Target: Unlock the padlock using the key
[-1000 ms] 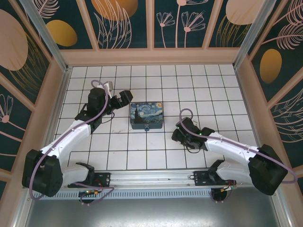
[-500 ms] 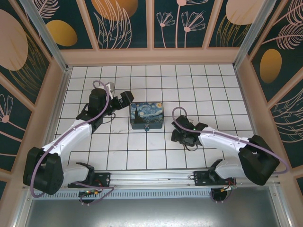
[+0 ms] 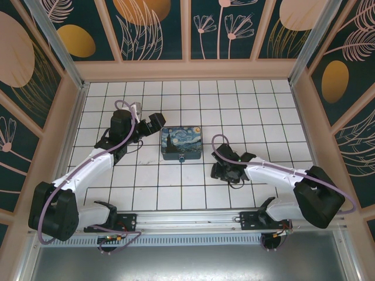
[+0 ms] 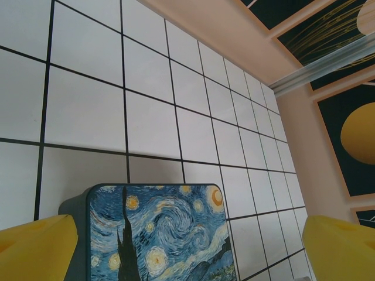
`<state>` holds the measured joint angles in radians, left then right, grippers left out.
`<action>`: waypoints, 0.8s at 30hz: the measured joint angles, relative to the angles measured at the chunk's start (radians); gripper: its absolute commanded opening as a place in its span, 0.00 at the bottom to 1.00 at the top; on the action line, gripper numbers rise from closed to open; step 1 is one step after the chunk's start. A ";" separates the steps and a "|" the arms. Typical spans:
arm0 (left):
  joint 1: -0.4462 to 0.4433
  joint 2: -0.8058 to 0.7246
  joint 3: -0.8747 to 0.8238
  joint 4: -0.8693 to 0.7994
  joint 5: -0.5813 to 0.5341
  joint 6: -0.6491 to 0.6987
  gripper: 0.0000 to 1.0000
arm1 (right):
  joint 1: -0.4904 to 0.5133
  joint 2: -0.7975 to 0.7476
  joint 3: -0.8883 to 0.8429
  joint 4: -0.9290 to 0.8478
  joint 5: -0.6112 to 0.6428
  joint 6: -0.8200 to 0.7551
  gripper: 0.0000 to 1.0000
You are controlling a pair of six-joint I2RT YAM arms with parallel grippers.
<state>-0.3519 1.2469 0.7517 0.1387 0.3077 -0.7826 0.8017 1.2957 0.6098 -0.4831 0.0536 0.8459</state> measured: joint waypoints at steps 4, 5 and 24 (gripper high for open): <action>0.000 0.000 0.000 0.001 0.000 -0.001 0.99 | 0.038 -0.002 0.000 -0.027 -0.011 0.011 0.59; 0.000 0.000 0.000 0.001 0.000 -0.001 0.98 | 0.045 -0.002 0.000 -0.033 -0.011 0.017 0.58; 0.000 0.024 -0.014 0.038 0.007 -0.029 0.99 | 0.071 -0.163 0.001 -0.125 0.088 0.277 0.56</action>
<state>-0.3519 1.2713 0.7376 0.1764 0.3145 -0.8116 0.8722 1.1324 0.6106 -0.6079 0.1417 1.1233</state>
